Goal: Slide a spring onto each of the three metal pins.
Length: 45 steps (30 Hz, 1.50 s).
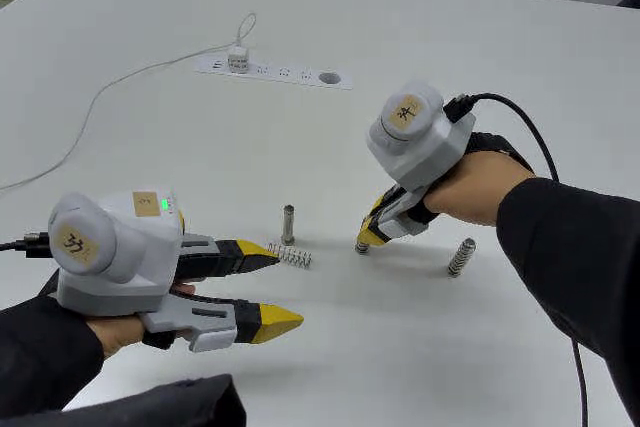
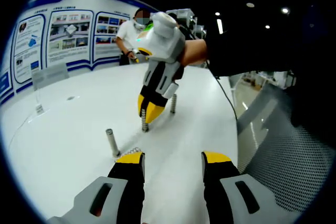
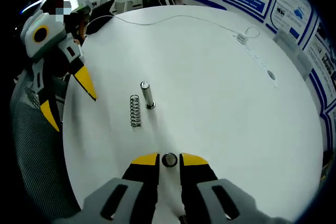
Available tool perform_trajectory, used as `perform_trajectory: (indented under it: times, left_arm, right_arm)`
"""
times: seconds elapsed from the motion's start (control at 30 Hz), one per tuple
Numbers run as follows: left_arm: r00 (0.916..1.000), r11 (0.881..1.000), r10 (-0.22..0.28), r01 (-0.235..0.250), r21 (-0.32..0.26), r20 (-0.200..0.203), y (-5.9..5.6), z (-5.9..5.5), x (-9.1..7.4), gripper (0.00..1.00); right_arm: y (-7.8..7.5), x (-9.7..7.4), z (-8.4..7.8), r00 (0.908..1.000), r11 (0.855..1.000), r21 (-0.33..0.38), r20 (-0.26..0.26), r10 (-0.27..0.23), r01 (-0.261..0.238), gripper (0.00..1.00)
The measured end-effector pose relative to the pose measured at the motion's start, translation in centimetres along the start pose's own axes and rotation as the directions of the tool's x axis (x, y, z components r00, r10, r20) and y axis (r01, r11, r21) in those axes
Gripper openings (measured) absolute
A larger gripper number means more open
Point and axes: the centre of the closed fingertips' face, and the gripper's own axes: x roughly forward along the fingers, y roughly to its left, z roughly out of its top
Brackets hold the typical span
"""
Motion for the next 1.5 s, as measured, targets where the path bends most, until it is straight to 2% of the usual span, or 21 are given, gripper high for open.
perform_trajectory:
  times: [0.27, 0.6, 0.77, 0.93, 1.13, 1.5]
  left_arm:
    - [1.0000, 1.000, -0.001, 0.001, 0.000, -0.001, -0.1, 0.1, 0.0, 0.45]
    - [1.0000, 1.000, -0.002, 0.002, 0.000, 0.001, -0.1, 0.1, 0.0, 0.45]
    - [1.0000, 1.000, -0.001, 0.001, 0.000, 0.003, -0.1, 0.1, -0.1, 0.45]
    - [1.0000, 1.000, 0.002, -0.002, -0.001, 0.003, -0.1, 0.0, -0.1, 0.45]
    - [0.9999, 1.000, 0.009, -0.009, -0.006, 0.004, 0.1, 0.0, -0.2, 0.45]
    - [0.9998, 1.000, 0.018, -0.018, -0.014, 0.005, 0.3, 0.0, -0.3, 0.45]
  right_arm:
    - [-0.1, -0.4, 0.2, 0.9999, 1.000, -0.006, 0.014, -0.009, 0.009, 0.20]
    - [0.0, -2.0, 1.1, 0.9979, 0.999, -0.024, 0.055, -0.034, 0.035, 0.23]
    - [0.4, -3.0, 2.0, 0.9958, 0.998, -0.043, 0.080, -0.043, 0.047, 0.23]
    - [1.2, -3.5, 3.3, 0.9926, 0.998, -0.058, 0.118, -0.032, 0.039, 0.23]
    - [2.3, -3.3, 4.5, 0.9903, 0.997, -0.079, 0.139, -0.009, 0.020, 0.23]
    - [4.3, -1.5, 4.8, 0.9917, 0.992, -0.122, 0.122, 0.042, -0.027, 0.21]
